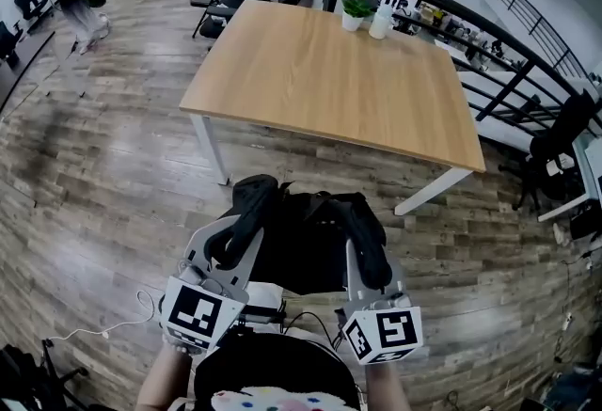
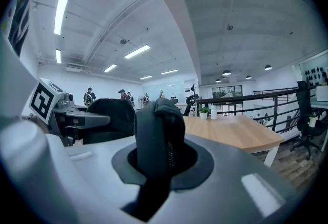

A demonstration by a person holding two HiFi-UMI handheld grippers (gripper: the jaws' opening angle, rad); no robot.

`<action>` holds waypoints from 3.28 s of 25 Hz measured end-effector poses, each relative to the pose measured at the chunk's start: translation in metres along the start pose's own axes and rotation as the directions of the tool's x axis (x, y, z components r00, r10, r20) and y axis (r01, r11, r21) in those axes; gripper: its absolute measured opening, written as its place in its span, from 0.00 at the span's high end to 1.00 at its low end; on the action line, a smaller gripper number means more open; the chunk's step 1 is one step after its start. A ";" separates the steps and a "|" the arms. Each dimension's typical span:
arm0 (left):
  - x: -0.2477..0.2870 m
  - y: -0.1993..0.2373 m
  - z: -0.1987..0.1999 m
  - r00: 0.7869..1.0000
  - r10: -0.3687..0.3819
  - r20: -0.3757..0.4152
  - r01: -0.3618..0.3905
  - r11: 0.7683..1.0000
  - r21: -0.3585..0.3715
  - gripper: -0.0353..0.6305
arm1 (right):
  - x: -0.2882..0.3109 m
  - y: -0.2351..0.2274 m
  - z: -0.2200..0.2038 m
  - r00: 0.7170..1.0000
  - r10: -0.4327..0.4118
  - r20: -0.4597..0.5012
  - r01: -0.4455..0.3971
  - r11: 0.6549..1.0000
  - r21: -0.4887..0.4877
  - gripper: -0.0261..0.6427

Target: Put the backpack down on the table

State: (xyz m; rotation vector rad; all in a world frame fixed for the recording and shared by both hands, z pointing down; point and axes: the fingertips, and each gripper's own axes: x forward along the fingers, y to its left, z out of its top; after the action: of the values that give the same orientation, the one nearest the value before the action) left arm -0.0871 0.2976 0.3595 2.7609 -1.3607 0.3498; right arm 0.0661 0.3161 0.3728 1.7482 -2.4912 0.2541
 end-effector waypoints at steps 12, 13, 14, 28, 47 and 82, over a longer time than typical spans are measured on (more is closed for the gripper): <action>0.089 0.063 0.027 1.000 -0.023 0.003 0.023 1.000 -0.012 0.85 | 0.093 -0.041 0.029 1.000 -0.024 -0.009 0.024 1.000 0.006 0.87; 0.096 0.067 0.030 1.000 -0.029 0.005 0.029 1.000 -0.010 0.85 | 0.099 -0.044 0.032 1.000 -0.029 -0.009 0.029 1.000 0.006 0.87; 0.103 0.071 0.032 0.999 -0.036 0.006 0.036 0.999 -0.005 0.85 | 0.106 -0.048 0.034 0.999 -0.034 -0.009 0.035 0.999 0.007 0.87; 0.189 0.134 0.055 0.996 -0.084 0.014 0.084 0.996 0.025 0.85 | 0.195 -0.082 0.055 0.997 -0.071 -0.022 0.072 0.997 0.022 0.87; 0.276 0.203 0.076 0.994 -0.107 0.040 0.105 0.994 0.033 0.85 | 0.295 -0.120 0.083 0.992 -0.129 0.008 0.128 0.991 0.035 0.87; 0.291 0.224 0.097 0.994 -0.065 0.085 0.063 0.998 0.021 0.85 | 0.324 -0.131 0.105 0.995 -0.092 0.026 0.092 0.996 0.001 0.87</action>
State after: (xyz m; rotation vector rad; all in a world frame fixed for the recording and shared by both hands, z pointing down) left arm -0.0746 -0.0794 0.3156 2.8576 -1.2889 0.2450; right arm 0.0812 -0.0464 0.3345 1.8723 -2.4192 0.2258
